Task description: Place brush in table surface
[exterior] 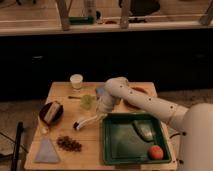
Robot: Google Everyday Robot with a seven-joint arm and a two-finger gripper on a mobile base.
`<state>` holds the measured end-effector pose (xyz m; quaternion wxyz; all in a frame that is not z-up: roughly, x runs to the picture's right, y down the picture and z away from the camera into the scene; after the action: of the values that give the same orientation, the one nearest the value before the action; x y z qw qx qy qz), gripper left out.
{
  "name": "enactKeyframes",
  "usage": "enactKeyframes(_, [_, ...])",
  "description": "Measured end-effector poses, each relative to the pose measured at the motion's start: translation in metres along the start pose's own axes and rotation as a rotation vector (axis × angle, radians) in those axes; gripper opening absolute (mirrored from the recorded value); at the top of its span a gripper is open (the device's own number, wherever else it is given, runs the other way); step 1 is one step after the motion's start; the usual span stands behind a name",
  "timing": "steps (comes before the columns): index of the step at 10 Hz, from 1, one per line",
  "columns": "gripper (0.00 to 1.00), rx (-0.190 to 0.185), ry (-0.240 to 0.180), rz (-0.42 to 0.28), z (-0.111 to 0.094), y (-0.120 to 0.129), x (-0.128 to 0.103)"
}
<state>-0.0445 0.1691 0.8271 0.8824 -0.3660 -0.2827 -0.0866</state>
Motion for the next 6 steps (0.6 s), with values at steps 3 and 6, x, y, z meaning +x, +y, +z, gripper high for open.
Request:
enactKeyframes(3, [0.51,-0.018,-0.001,-0.045,0.002,-0.004,-0.011])
enactKeyframes(6, [0.79,-0.043,-0.002,-0.087,0.006,-0.006,-0.023])
